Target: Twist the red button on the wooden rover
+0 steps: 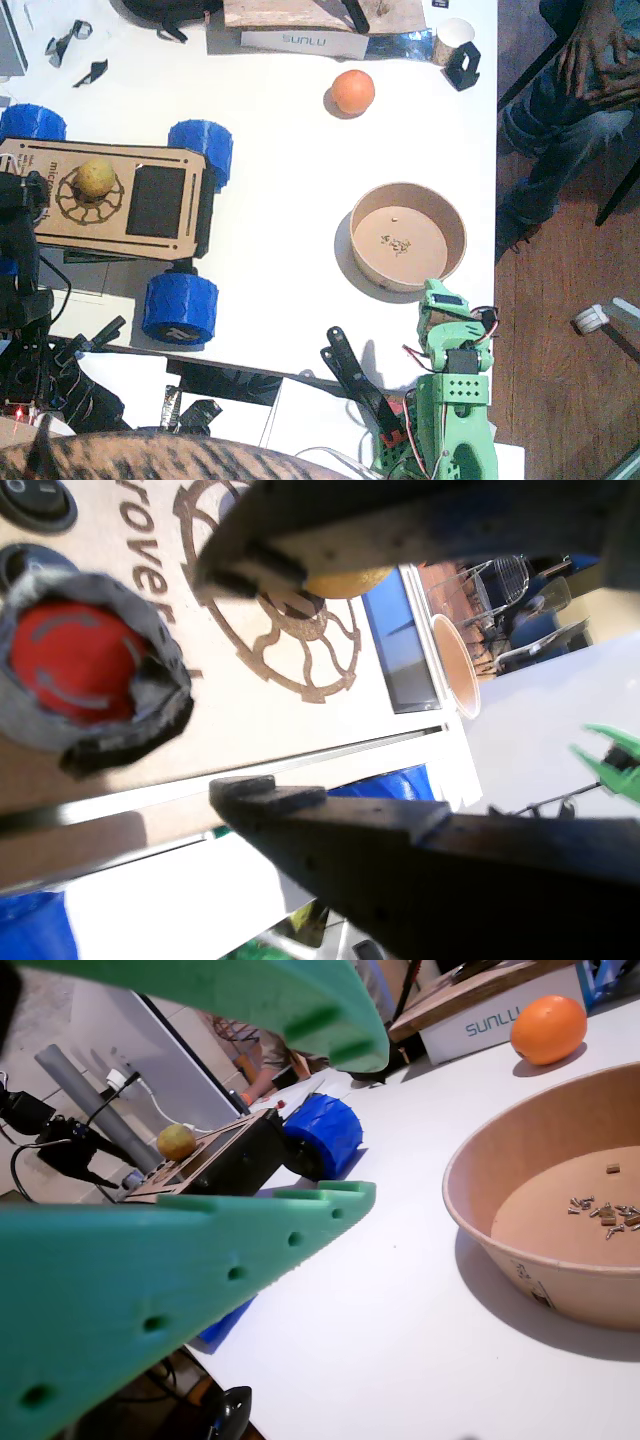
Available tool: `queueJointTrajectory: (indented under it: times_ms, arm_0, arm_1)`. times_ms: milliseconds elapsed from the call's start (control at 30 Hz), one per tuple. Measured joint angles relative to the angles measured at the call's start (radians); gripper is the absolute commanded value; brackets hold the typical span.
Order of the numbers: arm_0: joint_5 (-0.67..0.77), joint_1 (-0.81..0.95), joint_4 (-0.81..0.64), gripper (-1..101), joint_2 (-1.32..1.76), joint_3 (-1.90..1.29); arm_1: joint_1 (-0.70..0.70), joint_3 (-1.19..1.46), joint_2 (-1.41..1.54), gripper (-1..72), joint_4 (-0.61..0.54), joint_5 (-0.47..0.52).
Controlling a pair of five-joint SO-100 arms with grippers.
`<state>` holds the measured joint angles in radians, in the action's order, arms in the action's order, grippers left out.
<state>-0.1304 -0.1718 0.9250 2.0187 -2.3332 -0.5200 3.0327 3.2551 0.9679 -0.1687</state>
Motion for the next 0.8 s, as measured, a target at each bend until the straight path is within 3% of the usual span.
queueJointTrajectory:
  times_ms: [800]
  arm_0:
    - [0.000,-0.078,-0.028,27,-0.041,0.000]
  arm_1:
    - [0.000,0.000,0.000,10.4,0.000,0.000]
